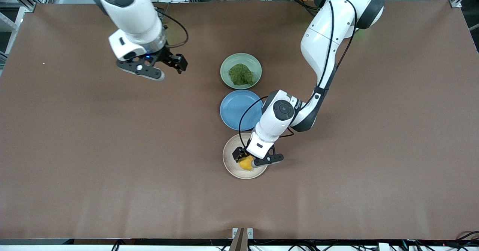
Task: Pick lemon and lettuce from plates
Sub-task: 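Grasp the lemon with the left gripper while the right gripper reaches out, then lift the lemon with the left gripper while the right gripper lowers onto lettuce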
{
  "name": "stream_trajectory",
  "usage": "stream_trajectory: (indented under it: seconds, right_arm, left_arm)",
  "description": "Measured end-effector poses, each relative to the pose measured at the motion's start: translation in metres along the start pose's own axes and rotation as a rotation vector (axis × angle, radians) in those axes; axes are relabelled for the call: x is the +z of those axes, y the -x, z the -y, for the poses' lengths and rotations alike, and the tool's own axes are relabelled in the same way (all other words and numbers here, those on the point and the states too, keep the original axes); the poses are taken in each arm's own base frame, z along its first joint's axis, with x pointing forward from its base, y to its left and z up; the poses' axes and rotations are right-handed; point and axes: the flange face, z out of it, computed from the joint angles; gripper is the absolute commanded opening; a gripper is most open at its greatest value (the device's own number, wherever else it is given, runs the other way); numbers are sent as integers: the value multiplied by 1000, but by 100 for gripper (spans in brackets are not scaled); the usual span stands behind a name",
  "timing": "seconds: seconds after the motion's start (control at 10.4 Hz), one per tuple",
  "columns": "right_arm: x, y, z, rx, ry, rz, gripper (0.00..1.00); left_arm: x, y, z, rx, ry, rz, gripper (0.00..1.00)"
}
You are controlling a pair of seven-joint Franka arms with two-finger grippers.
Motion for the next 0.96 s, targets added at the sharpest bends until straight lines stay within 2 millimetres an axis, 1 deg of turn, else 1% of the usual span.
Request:
stream_trajectory:
  seconds: [0.1, 0.29, 0.39, 0.58, 0.67, 0.77, 0.96]
  right_arm:
    - [9, 1, 7, 5, 9, 6, 100]
    - [22, 3, 17, 38, -2, 1, 100]
    - [31, 11, 27, 57, -15, -8, 100]
    - [55, 40, 49, 81, -22, -21, 100]
    - [64, 53, 57, 85, -18, -21, 100]
    - [69, 63, 62, 89, -16, -15, 100]
    - [76, 82, 71, 95, -11, -8, 100]
  left_arm:
    - [3, 0, 2, -1, 7, -9, 100]
    - [8, 1, 4, -3, 11, -15, 100]
    - [10, 2, 5, -3, 11, -16, 100]
    - [11, 4, 5, -1, 13, -17, 100]
    - [11, 5, 4, 0, 13, -17, 84]
    - [11, 5, 4, 0, 15, -17, 62]
    - [10, 4, 2, 0, 17, -19, 37]
